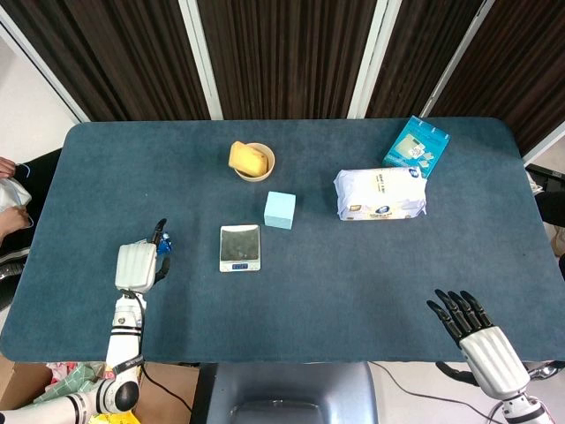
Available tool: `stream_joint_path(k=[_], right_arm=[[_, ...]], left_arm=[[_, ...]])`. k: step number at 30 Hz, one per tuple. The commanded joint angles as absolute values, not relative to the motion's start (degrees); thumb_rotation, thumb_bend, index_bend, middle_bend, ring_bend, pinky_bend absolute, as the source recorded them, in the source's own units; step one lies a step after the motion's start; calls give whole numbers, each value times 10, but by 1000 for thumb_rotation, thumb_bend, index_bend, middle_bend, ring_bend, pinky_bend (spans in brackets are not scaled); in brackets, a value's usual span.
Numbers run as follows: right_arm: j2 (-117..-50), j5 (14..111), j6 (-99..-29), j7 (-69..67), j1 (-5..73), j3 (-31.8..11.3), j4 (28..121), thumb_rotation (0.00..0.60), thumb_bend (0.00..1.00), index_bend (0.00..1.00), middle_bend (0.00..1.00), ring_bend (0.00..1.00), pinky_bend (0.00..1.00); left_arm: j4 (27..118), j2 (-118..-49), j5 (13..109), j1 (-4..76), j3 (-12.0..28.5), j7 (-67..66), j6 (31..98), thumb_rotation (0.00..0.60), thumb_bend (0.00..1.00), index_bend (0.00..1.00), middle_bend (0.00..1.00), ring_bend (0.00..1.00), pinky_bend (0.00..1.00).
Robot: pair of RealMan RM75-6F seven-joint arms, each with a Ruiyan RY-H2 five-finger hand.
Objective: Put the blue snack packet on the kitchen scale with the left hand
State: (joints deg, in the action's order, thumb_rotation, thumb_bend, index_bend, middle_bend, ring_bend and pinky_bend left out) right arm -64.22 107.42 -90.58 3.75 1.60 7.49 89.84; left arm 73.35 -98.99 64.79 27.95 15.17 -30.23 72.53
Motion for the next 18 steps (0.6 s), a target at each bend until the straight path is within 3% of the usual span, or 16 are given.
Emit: stream_joint_path(k=[1, 12, 18], right_arm=[[-643, 1073, -904, 38, 17, 74, 898, 600, 193, 0, 0, 0, 0], [-643, 1074, -901, 38, 18, 75, 899, 600, 193, 0, 0, 0, 0], [-643, 1072, -897, 41, 19, 74, 901, 600, 193, 0, 0, 0, 0]], left_arm=[[713, -977, 601, 281, 159, -339, 688, 600, 334, 167, 1000, 1000, 1000], [674, -985, 568, 282, 155, -334, 675, 600, 319, 210, 1000, 1000, 1000], [638, -1009, 536, 311, 175, -334, 639, 600, 308, 224, 1000, 1000, 1000]])
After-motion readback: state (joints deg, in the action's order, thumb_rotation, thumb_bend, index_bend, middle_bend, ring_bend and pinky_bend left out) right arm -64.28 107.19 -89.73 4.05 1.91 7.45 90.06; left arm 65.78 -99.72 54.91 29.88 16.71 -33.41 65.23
